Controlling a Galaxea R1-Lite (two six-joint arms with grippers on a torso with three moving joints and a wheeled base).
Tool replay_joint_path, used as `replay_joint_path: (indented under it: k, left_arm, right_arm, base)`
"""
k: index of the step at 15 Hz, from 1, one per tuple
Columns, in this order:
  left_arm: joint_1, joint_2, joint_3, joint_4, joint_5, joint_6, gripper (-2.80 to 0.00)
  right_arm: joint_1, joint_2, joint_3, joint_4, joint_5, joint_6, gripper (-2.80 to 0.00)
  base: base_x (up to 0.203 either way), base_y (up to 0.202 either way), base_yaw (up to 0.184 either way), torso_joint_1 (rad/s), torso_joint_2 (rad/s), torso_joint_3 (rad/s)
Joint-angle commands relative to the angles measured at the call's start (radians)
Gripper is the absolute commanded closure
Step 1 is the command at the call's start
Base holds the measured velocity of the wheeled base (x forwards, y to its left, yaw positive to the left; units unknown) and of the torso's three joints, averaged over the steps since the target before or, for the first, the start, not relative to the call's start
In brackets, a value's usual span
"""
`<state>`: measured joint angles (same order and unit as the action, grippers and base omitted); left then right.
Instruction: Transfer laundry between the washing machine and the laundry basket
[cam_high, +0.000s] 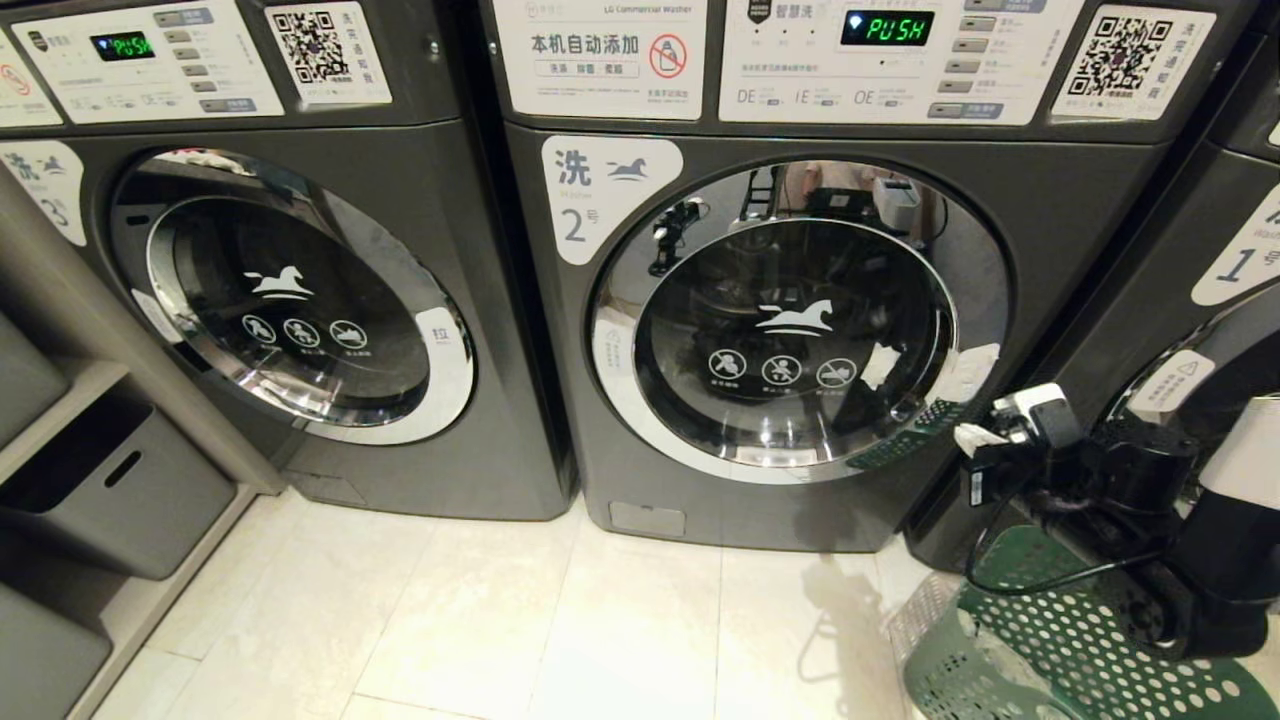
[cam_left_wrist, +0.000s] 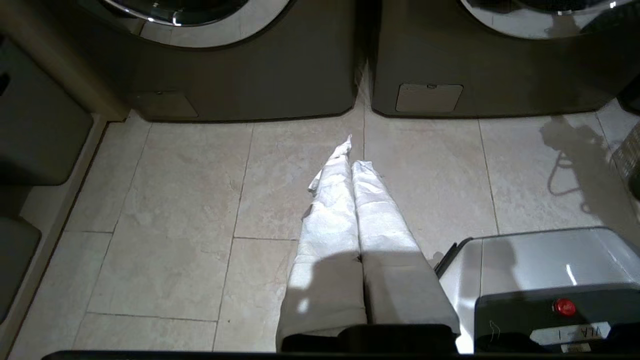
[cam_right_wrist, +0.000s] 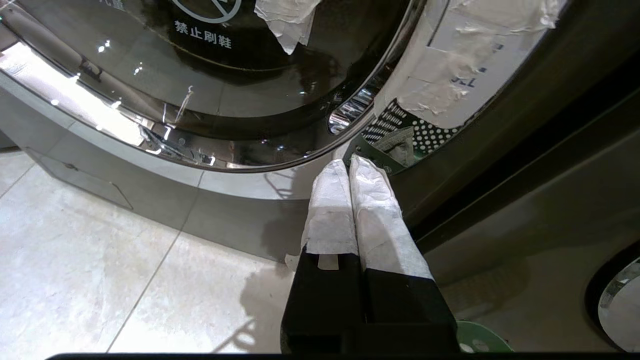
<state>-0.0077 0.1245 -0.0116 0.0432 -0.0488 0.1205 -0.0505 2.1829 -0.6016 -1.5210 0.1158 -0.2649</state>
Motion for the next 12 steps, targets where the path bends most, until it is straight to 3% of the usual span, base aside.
replay_joint_path:
  k: [1, 3, 7, 12]
  left_arm:
    - [0.001, -0.118, -0.018, 0.051, 0.015, -0.019, 0.0]
    - [0.003, -0.127, -0.028, 0.073, 0.046, -0.086, 0.0]
    - [0.003, -0.126, -0.03, 0.075, 0.049, -0.076, 0.0]
    - [0.003, -0.126, -0.03, 0.075, 0.049, -0.079, 0.0]
  right_arm:
    - [0.009, 0.036, -0.022, -0.009, -0.012, -0.005, 0.0]
    - [0.007, 0.062, -0.046, -0.009, -0.022, -0.002, 0.0]
    - [0.002, 0.127, -0.193, -0.009, -0.093, -0.001, 0.0]
    - [-0.006, 0.161, -0.299, -0.009, -0.117, 0.002, 0.0]
  base:
    - [0.0, 0.0, 0.0, 0.0, 0.0, 0.0]
    - [0.0, 0.0, 0.0, 0.0, 0.0, 0.0]
    - [0.0, 0.0, 0.0, 0.0, 0.0, 0.0]
    - [0.0, 0.0, 0.0, 0.0, 0.0, 0.0]
